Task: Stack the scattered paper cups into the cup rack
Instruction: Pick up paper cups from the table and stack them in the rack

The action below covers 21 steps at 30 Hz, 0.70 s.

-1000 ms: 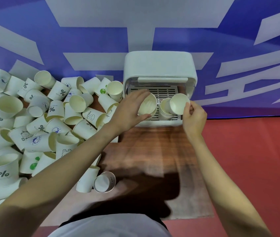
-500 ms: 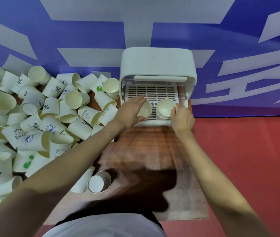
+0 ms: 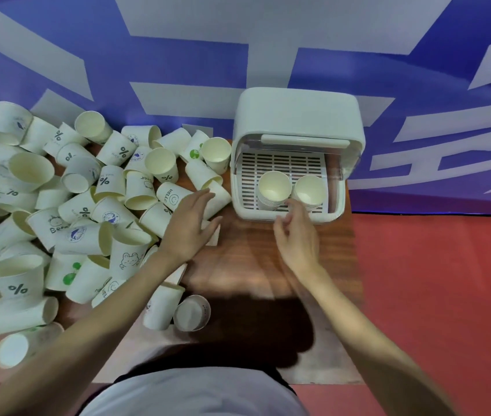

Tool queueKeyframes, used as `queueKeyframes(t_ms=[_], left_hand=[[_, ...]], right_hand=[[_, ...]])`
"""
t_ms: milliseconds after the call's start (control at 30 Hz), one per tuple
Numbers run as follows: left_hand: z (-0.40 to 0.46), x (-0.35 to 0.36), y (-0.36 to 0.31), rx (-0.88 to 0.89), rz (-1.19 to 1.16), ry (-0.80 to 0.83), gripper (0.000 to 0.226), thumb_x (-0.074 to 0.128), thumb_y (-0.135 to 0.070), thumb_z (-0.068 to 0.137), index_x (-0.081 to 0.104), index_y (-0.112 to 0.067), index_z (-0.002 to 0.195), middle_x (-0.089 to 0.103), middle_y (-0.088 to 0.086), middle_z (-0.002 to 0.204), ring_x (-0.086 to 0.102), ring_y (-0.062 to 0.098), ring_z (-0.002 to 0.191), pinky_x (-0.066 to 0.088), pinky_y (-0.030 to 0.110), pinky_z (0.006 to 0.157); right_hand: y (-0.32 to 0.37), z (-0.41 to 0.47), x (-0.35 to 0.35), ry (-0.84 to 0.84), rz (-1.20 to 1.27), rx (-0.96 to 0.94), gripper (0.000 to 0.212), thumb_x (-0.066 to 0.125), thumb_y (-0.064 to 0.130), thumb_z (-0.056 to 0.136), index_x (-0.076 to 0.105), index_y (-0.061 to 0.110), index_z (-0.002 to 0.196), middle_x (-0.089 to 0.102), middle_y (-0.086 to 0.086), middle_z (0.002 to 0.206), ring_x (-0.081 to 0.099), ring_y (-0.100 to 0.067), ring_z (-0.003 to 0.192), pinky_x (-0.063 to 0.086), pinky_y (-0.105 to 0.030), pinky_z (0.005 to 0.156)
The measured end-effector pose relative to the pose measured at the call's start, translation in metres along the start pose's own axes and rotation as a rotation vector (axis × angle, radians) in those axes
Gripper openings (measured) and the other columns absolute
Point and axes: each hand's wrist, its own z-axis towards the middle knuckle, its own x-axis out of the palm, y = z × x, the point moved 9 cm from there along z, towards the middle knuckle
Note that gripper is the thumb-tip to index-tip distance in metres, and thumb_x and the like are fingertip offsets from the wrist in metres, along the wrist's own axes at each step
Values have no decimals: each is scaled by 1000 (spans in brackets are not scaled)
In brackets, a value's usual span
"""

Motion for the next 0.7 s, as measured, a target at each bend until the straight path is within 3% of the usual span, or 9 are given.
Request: queueKeyframes(t_ms=[67, 167, 300, 433, 700], left_hand=[[-13, -13, 23, -48, 19, -9, 48, 64, -22, 88, 50, -4, 130, 52, 14, 134, 45, 30, 126, 34, 36, 106], [-31, -31, 50, -106, 26, -27, 43, 65, -16, 87, 53, -3, 126, 58, 16, 126, 52, 33, 118, 41, 40, 99], [-54, -50, 64, -85, 48, -39, 39, 66, -10, 84, 56, -4, 121, 62, 15, 119, 55, 33, 112, 44, 39, 92], [-73, -63, 70, -50, 89, -38, 40, 73, -3, 76, 60, 0, 114, 64, 18, 112, 58, 36, 105, 48, 45, 88], [-94, -65, 86, -15, 303, 103, 35, 83, -10, 63, 69, -1, 95, 67, 17, 106, 61, 38, 101, 46, 48, 87]], right_hand=[[22, -12, 25, 111, -26, -79, 30, 53, 20, 93, 48, 11, 121, 51, 2, 94, 53, -13, 81, 48, -32, 68], [49, -26, 67, 306, -77, -182, 44, 54, 23, 92, 42, 12, 133, 50, -4, 121, 53, -19, 109, 51, -36, 87], [86, -37, 117, 511, -165, -386, 62, 56, 14, 89, 29, 14, 146, 36, -9, 142, 35, -24, 131, 33, -38, 111], [105, -34, 146, 555, -262, -430, 69, 56, 7, 88, 25, 17, 148, 31, -12, 146, 29, -28, 135, 26, -38, 113], [117, -34, 176, 559, -377, -473, 75, 48, -6, 86, 23, 26, 150, 26, -19, 147, 28, -33, 134, 23, -39, 111]])
